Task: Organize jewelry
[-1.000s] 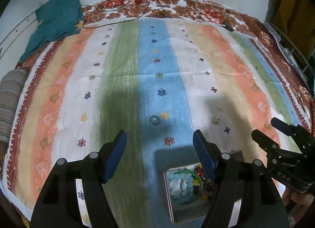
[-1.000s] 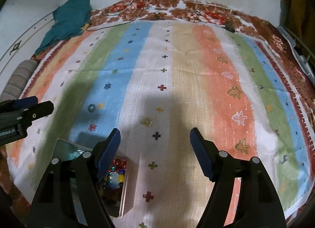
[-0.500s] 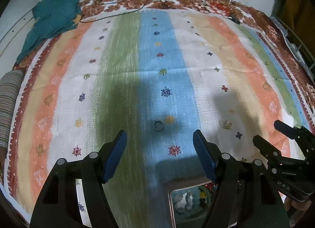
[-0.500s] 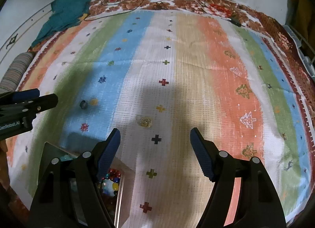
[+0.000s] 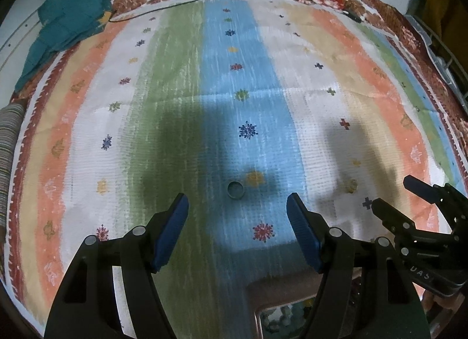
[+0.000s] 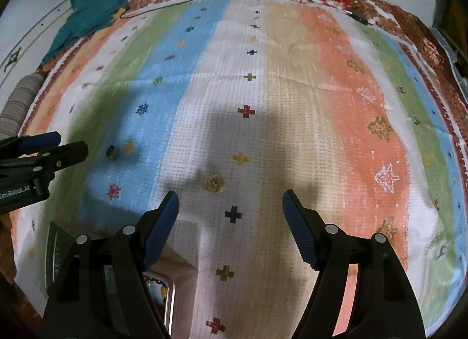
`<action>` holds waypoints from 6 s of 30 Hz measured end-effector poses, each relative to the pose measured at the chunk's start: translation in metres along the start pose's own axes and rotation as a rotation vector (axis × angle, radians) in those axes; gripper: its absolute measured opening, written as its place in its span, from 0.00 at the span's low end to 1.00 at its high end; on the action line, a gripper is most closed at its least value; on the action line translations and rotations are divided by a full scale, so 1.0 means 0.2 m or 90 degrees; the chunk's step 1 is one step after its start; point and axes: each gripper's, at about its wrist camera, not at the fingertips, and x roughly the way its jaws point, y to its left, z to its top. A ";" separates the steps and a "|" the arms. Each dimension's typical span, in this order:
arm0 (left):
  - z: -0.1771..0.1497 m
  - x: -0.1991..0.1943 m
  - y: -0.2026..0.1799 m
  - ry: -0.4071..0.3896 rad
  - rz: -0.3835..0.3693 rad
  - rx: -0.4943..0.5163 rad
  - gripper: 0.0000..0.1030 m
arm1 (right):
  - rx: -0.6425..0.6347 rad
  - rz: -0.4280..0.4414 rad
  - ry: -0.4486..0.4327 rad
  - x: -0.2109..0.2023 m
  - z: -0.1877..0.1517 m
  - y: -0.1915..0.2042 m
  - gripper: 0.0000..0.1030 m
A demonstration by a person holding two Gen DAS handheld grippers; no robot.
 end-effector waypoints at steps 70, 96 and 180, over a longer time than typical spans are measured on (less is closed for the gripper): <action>0.00 -0.03 -0.13 -0.024 -0.013 0.082 0.17 | -0.005 0.005 -0.036 -0.06 0.03 0.05 0.17; -0.16 -0.43 -0.22 -0.111 -0.058 0.107 0.17 | -0.022 0.058 -0.117 -0.39 -0.10 0.15 0.18; -0.77 -0.88 -0.08 -0.200 -0.098 0.083 0.94 | -0.061 0.114 -0.192 -0.85 -0.63 0.10 0.93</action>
